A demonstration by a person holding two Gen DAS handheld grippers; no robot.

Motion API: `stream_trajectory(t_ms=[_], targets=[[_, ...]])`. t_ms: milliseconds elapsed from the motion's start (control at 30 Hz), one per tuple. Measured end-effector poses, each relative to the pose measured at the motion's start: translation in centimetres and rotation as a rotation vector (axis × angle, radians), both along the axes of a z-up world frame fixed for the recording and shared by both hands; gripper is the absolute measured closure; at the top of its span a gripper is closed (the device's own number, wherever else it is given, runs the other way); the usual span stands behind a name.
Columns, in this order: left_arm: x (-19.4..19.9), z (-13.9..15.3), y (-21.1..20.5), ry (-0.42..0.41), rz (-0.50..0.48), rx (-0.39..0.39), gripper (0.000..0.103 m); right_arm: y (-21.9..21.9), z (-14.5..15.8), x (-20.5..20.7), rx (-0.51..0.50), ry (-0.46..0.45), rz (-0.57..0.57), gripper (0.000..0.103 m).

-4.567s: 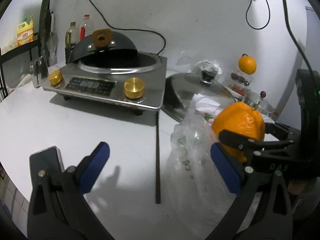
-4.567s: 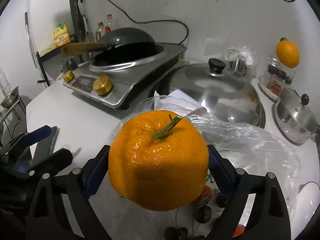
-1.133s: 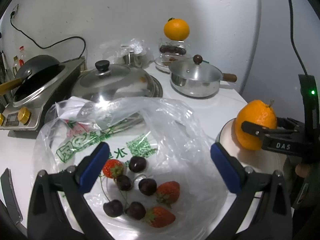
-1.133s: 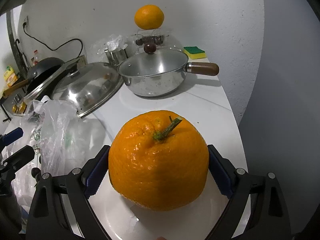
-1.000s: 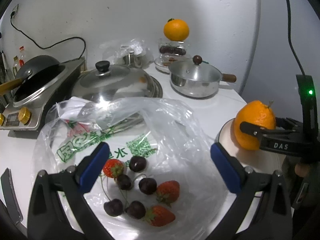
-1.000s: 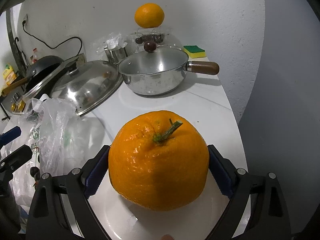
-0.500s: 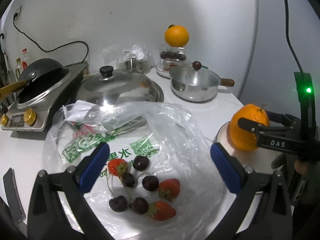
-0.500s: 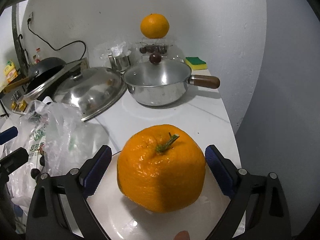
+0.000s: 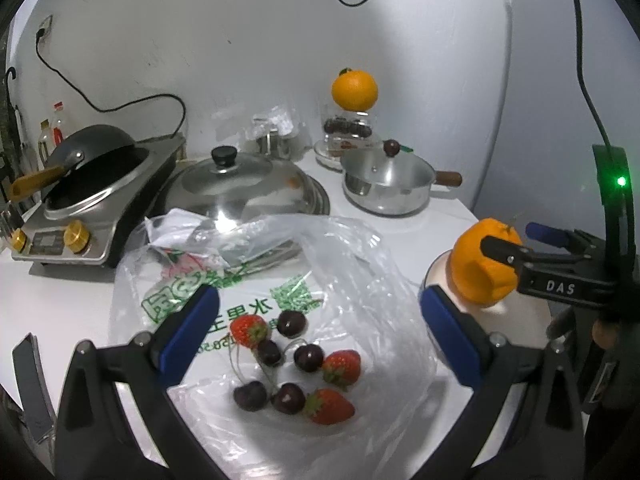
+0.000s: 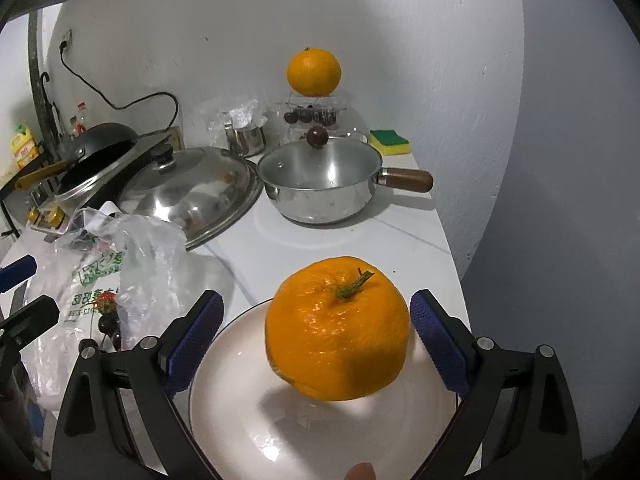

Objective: Organize fruits
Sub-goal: 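Lower the orange onto the white plate and open the right gripper, then move the right gripper back over the bag toward a red strawberry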

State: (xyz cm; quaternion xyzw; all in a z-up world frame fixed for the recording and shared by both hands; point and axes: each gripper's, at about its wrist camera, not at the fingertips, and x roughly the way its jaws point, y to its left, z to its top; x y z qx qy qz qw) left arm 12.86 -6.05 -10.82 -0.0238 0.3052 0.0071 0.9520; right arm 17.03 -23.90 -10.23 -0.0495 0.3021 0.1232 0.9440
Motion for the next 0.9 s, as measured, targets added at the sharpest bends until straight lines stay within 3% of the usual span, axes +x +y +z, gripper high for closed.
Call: stream_trajectory(t_ms=[900], targets=[[-5.7,1.4,5.1,-0.060,0.060,-0.042,0.001,6.3,2.5,-5.4,-0.032,-0.061,0.077,0.007]])
